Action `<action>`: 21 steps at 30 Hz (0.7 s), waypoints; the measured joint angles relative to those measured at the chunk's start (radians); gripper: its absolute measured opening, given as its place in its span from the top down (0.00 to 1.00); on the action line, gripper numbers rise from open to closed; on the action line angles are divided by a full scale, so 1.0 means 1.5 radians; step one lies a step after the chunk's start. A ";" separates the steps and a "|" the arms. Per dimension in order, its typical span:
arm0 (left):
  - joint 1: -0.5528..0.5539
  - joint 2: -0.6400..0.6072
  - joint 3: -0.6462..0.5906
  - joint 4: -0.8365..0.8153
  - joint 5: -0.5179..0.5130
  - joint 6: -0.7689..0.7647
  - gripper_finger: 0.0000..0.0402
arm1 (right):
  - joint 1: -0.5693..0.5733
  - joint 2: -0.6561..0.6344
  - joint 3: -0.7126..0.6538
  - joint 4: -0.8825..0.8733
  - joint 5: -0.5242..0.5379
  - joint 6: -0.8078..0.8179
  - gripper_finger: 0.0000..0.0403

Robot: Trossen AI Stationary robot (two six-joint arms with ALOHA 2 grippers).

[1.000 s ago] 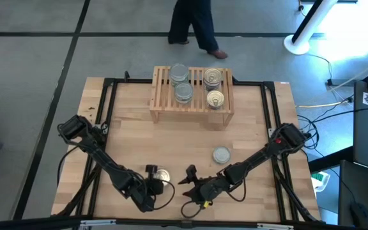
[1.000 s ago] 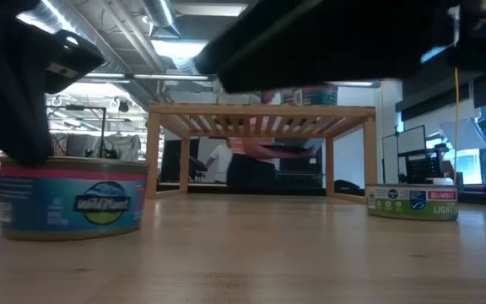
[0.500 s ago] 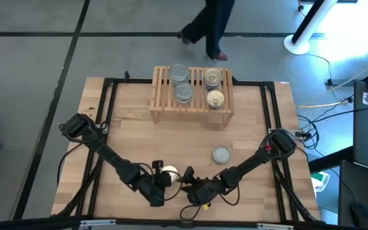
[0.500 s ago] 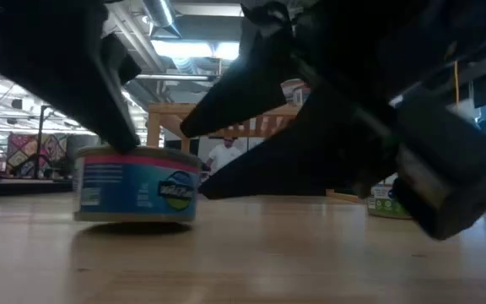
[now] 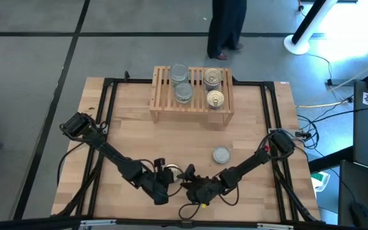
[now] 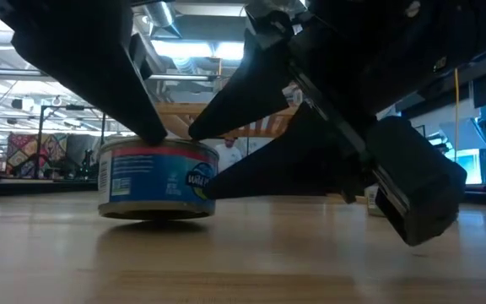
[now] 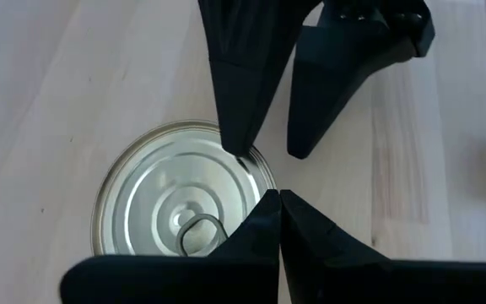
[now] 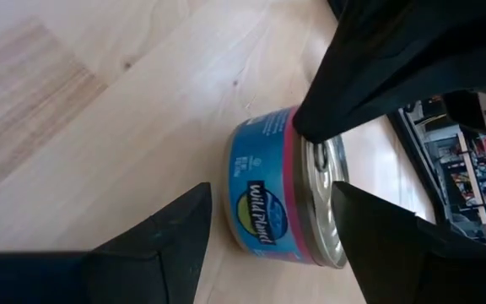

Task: Stack canned seafood by type on shelf
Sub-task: Stack the blue pink tuna can on top of the blue pink tuna can on the shelf

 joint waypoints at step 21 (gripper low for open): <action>0.005 -0.001 0.001 0.033 0.000 0.000 1.00 | -0.001 0.002 0.000 -0.025 0.005 0.016 0.40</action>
